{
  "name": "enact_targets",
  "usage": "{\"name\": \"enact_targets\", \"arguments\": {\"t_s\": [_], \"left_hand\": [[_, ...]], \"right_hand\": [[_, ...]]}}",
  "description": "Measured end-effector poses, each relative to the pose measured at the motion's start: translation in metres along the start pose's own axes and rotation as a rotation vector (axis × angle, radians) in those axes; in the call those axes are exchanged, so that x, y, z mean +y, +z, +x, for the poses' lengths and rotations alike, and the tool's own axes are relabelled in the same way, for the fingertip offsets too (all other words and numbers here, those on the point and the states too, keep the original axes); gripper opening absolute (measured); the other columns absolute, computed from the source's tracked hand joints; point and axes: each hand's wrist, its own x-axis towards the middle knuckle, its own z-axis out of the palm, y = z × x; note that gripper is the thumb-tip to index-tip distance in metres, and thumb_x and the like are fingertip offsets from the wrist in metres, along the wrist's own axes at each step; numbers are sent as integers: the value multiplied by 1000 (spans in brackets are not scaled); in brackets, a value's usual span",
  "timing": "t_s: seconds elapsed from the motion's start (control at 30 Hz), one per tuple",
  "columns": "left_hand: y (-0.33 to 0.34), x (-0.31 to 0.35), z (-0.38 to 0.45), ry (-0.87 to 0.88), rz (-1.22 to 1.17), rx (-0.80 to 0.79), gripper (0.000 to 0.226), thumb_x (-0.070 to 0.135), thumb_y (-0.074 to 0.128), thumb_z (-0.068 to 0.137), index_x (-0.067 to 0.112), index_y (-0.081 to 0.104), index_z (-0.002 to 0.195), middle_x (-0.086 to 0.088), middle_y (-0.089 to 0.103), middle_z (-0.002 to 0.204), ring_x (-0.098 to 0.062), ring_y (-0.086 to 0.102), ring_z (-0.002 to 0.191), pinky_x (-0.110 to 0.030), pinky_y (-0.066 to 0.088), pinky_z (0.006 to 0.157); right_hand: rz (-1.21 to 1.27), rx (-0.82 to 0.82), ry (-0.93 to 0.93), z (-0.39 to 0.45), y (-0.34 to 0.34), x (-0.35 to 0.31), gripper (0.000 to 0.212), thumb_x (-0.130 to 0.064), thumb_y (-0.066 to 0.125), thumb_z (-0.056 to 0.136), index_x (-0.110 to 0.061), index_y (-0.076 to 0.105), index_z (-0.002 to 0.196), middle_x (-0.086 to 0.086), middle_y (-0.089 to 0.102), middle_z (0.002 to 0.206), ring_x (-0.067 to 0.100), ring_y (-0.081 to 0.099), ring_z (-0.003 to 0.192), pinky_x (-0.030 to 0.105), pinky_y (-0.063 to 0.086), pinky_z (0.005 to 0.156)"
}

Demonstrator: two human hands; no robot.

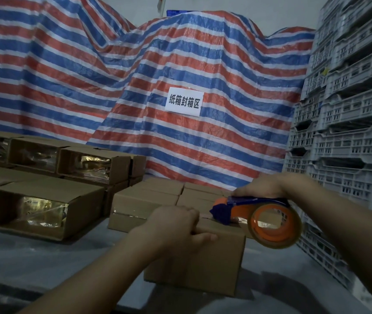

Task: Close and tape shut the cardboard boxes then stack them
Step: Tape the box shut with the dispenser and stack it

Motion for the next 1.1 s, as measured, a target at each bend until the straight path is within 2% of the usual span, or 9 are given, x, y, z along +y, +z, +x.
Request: {"name": "enact_targets", "arguments": {"t_s": [0.17, 0.3, 0.47, 0.57, 0.73, 0.8, 0.9, 1.0, 1.1], "left_hand": [[2, -3, 1, 31, -22, 25, 55, 78, 37, 85, 30, 53, 106, 9, 56, 97, -10, 52, 86, -30, 45, 71], [6, -6, -1, 58, -32, 68, 55, 79, 35, 84, 32, 53, 107, 11, 55, 98, -7, 51, 84, -29, 43, 70], [5, -5, -2, 78, -40, 101, 49, 81, 36, 82, 34, 50, 92, 12, 54, 85, -5, 50, 74, -28, 48, 69], [-4, -1, 5, 30, -86, -5, 49, 82, 44, 77, 35, 50, 88, 12, 55, 83, -6, 52, 74, -27, 46, 64], [-13, 30, 31, 43, -131, -99, 54, 82, 52, 73, 32, 58, 94, 11, 60, 87, -6, 55, 78, -26, 45, 65], [-7, 46, 37, 69, -154, -126, 54, 80, 54, 73, 32, 58, 98, 10, 60, 90, -7, 56, 81, -29, 49, 72], [5, 56, 37, 81, -121, -114, 56, 78, 51, 78, 32, 55, 109, 7, 60, 103, -10, 55, 89, -30, 45, 75], [10, 53, 34, 107, -46, -65, 70, 79, 45, 81, 28, 50, 128, 4, 57, 124, -14, 54, 107, -31, 46, 84], [8, 53, 33, 116, -43, -90, 77, 80, 43, 81, 27, 45, 138, 2, 52, 137, -16, 50, 120, -33, 43, 94]], "right_hand": [[-44, 3, -32, -11, -20, 11, 60, -72, 37, 96, -23, 66, 112, 2, 73, 92, 14, 68, 80, 29, 52, 84], [-29, -27, -45, -19, -33, 36, 48, -72, 42, 94, -33, 70, 90, -1, 72, 80, 12, 66, 72, 28, 49, 79], [-70, -1, 6, -1, -3, 57, 64, -82, 47, 84, -25, 68, 102, 1, 73, 90, 16, 67, 77, 32, 53, 84], [66, 18, -75, -1, 8, 67, 70, -83, 50, 79, -27, 65, 118, 4, 74, 107, 21, 70, 95, 41, 51, 99], [284, -3, -147, -5, 21, 78, 45, -62, 52, 95, -23, 64, 113, -1, 77, 90, 17, 74, 82, 31, 59, 82], [294, -12, -166, -9, 23, 79, 40, -59, 48, 99, -22, 64, 106, -8, 74, 77, 6, 69, 68, 20, 54, 67], [275, 23, -192, -13, 29, 79, 36, -54, 44, 103, -24, 63, 102, -10, 71, 78, -2, 64, 61, 10, 48, 56], [291, 48, -238, -16, 35, 78, 38, -50, 43, 104, -19, 63, 114, 3, 72, 101, 1, 65, 75, 15, 51, 68], [206, 34, -158, -21, 27, 75, 46, -67, 40, 98, -28, 66, 100, -6, 73, 83, 0, 66, 66, 25, 49, 74]]}}
